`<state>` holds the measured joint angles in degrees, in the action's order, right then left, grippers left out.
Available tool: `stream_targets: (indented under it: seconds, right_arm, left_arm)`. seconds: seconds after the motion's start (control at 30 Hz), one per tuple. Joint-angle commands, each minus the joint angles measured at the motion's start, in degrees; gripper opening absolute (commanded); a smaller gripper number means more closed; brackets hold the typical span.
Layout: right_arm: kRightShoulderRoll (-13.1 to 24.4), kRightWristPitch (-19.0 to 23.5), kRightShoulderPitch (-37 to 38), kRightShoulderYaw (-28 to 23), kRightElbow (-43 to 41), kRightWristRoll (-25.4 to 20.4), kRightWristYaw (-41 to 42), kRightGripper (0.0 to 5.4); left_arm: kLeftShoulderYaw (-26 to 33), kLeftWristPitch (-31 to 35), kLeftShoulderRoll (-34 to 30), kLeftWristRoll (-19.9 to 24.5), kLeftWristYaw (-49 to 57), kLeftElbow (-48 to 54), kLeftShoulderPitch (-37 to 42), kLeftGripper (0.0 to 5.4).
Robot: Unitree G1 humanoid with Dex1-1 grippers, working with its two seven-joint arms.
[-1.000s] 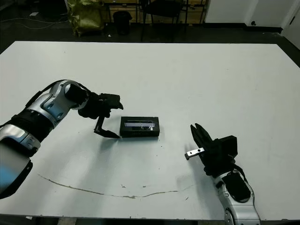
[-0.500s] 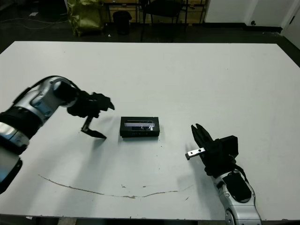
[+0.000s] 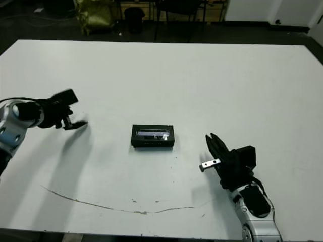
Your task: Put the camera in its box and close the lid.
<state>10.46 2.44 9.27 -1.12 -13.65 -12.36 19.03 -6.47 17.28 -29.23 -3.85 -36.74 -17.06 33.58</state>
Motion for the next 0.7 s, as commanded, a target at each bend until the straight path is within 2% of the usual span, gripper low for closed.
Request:
stream_targets:
  seconds: [0.03, 0.17, 0.33, 0.47, 0.57, 0.7]
  right_arm:
    - [0.3, 1.0, 0.6, -0.1, 0.1, 0.6, -0.6, 0.0]
    - [0.2, -0.3, 0.5, -0.2, 1.0, 0.4, 0.0, 0.0]
    - [0.3, -0.3, 0.6, -0.1, 0.7, 0.9, -0.3, 0.0]
    - [0.1, 1.3, 0.8, -0.4, -0.1, 0.1, -0.5, 0.0]
    - [-0.2, 0.4, 0.7, -0.4, 0.4, -0.4, -0.1, 0.0]
    - [0.0, -0.6, 0.5, -0.1, 0.9, 0.2, 0.0, 0.0]
  left_arm:
    - [2.7, 4.2, 5.0, 4.8, 2.5, 8.8, -3.8, 2.23]
    - [2.4, 8.9, 10.0, 9.4, 4.3, 18.0, -5.7, 1.23]
    - [0.4, 16.0, 15.7, 13.5, 6.2, 22.7, -5.4, 0.03]
    - [-2.1, 21.0, 18.8, 14.6, 8.4, 25.7, -4.9, 0.03]
    - [-4.1, 23.7, 21.5, 15.0, 10.7, 27.3, -5.2, 0.03]
    - [-6.5, 23.2, 25.5, 14.3, 14.3, 25.6, -6.8, 0.03]
